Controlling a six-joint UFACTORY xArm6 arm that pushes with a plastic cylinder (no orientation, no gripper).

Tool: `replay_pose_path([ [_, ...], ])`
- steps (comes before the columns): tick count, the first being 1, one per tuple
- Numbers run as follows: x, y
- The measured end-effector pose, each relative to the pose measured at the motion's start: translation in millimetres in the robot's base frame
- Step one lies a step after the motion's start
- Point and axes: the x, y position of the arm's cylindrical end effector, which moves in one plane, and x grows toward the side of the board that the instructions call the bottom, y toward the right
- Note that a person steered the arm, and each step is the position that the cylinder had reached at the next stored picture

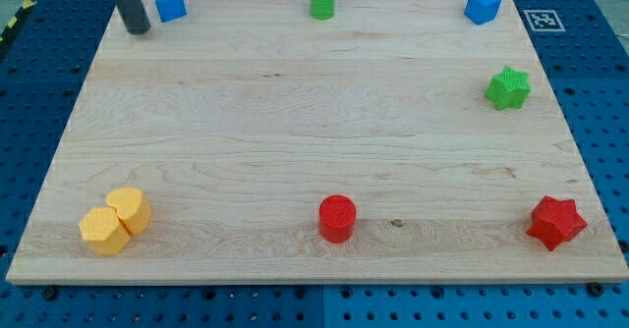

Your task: Slide the blue triangle to the blue cube

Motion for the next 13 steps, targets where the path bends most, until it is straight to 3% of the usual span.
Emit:
replay_pose_path([
  [1,-14,31],
  [2,-14,20],
  [3,-14,-52],
  [5,-63,-59],
  [6,-62,-56],
  [9,-60,47],
  [13,-42,109],
])
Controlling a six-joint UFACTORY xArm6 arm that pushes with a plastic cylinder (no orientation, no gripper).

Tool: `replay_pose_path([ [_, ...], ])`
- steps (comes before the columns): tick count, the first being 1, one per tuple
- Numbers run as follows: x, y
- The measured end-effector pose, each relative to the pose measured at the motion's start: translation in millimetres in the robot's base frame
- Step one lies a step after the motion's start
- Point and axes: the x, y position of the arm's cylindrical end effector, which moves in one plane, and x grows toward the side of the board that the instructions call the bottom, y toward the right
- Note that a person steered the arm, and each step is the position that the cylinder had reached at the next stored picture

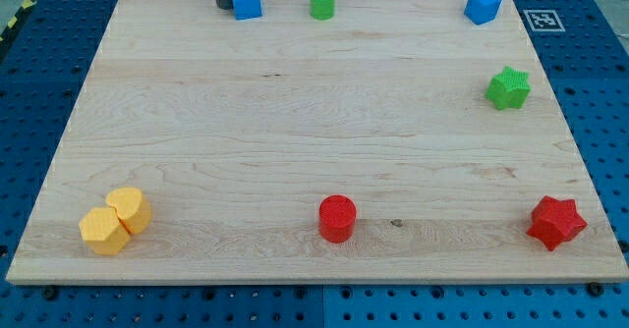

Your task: Slide the blue triangle to the blue cube

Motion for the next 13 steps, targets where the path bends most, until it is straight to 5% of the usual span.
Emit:
replay_pose_path([
  [3,3,11],
  [10,62,199],
  [13,53,186],
])
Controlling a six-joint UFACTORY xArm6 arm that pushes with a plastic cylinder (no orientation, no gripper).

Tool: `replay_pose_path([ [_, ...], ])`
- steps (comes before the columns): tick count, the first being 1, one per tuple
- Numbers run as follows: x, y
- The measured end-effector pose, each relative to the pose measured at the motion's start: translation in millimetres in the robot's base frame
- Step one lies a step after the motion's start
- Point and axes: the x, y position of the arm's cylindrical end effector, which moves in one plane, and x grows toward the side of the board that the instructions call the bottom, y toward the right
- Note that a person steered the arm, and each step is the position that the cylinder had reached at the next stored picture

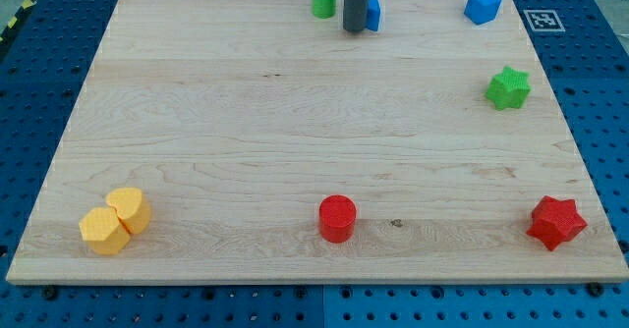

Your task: Slide the blue triangle to the blue cube

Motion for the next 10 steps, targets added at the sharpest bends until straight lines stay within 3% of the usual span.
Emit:
replay_pose_path([
  [5,-58,3],
  [7,-62,7],
  [10,-55,78],
])
